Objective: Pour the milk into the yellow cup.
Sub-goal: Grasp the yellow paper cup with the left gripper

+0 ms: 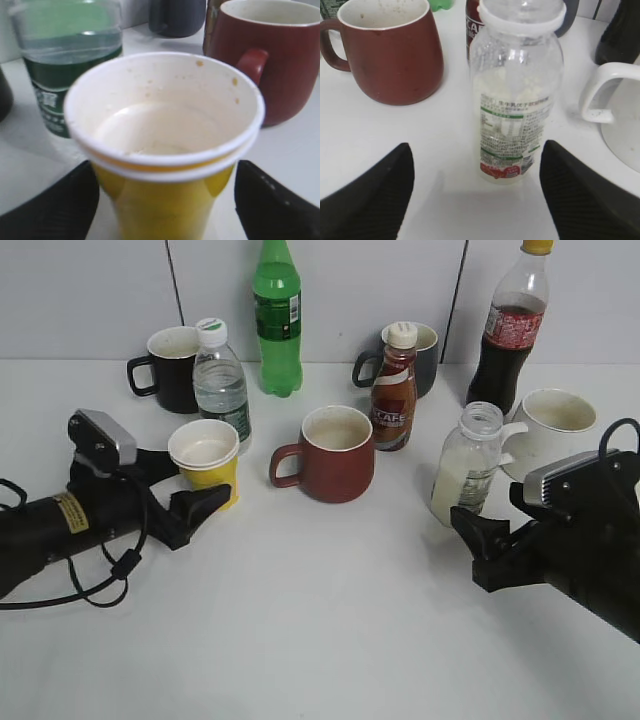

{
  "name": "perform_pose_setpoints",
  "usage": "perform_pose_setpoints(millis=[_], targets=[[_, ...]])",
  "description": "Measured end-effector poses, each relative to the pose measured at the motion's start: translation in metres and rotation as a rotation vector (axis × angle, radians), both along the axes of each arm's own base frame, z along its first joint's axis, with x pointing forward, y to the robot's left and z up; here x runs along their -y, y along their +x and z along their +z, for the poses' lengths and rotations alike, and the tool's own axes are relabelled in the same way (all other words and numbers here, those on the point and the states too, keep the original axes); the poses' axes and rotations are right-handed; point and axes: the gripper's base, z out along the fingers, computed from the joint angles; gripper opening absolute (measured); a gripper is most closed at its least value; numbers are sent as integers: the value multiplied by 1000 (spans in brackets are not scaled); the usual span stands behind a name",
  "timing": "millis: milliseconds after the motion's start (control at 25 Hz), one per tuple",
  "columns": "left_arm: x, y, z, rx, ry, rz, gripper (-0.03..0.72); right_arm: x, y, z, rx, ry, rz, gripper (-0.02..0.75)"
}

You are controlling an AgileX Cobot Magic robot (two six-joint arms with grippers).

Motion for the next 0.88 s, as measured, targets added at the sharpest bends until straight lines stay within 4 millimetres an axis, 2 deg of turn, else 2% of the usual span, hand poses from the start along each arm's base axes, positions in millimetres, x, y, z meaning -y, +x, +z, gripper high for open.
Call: perform_pose_setpoints(millis=[240,520,600,880], targets=[[7,19,-12,-13,-35,-1,648,1,1,0,0,0,-15,590],[12,34,-16,16,-43,-6,642,1,1,0,1,0,-16,590],[12,36,-15,23,-45,0,625,1,1,0,1,0,-16,590],[11,37,-15,24,-46,5,492,1,1,0,1,1,-16,590]])
